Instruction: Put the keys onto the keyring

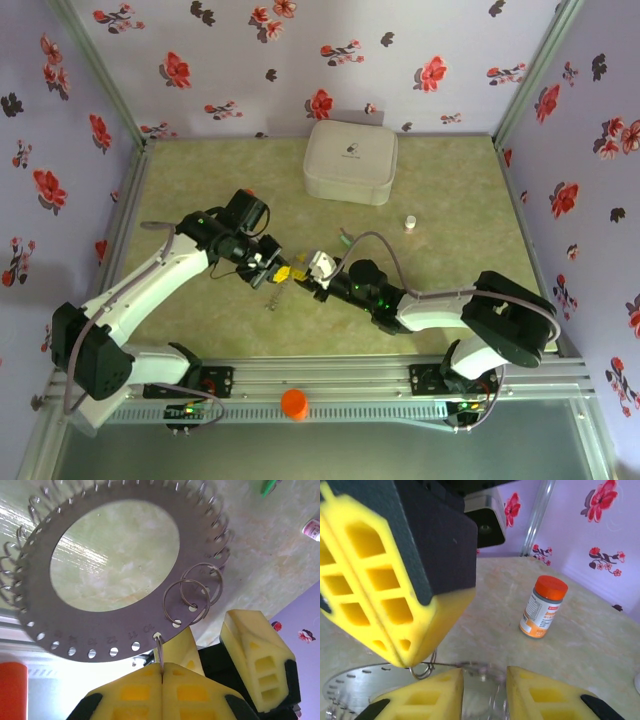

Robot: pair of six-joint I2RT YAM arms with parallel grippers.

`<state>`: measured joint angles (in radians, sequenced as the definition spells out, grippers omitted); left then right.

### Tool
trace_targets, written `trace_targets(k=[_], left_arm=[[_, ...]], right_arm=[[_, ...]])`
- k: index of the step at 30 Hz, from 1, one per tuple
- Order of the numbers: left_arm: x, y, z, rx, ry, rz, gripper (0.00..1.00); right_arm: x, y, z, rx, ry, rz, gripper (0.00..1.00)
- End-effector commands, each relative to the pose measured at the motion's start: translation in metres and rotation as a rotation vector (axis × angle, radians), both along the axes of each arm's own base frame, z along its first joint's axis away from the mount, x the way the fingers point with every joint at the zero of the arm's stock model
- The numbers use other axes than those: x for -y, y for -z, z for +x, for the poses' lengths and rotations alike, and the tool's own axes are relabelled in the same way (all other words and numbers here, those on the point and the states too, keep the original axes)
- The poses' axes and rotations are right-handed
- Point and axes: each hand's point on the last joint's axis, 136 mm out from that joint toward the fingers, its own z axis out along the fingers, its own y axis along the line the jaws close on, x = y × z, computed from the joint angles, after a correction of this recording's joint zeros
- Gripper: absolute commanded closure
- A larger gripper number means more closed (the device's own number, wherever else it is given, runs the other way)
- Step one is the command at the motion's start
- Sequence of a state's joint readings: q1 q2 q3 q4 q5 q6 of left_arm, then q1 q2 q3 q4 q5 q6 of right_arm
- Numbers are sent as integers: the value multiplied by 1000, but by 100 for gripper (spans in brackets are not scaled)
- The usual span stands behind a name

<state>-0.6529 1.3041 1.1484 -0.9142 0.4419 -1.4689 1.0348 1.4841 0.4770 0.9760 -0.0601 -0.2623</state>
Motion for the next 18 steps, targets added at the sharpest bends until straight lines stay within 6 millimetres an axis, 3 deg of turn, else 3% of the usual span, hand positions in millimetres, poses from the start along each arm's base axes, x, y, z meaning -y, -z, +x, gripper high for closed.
trace_targets(k=[1,12,18], left_arm=[[2,-13,-5,-38,-16,-38,100],[1,-13,-4,-38,-31,-46,100],[0,-14,-3,-39,-39,-52,100]], right_arm=[[-7,-10,-12,58,-68,31,70],[7,13,-29,100,-89,-60,69],[-3,1,-32,112,-112,-19,70]])
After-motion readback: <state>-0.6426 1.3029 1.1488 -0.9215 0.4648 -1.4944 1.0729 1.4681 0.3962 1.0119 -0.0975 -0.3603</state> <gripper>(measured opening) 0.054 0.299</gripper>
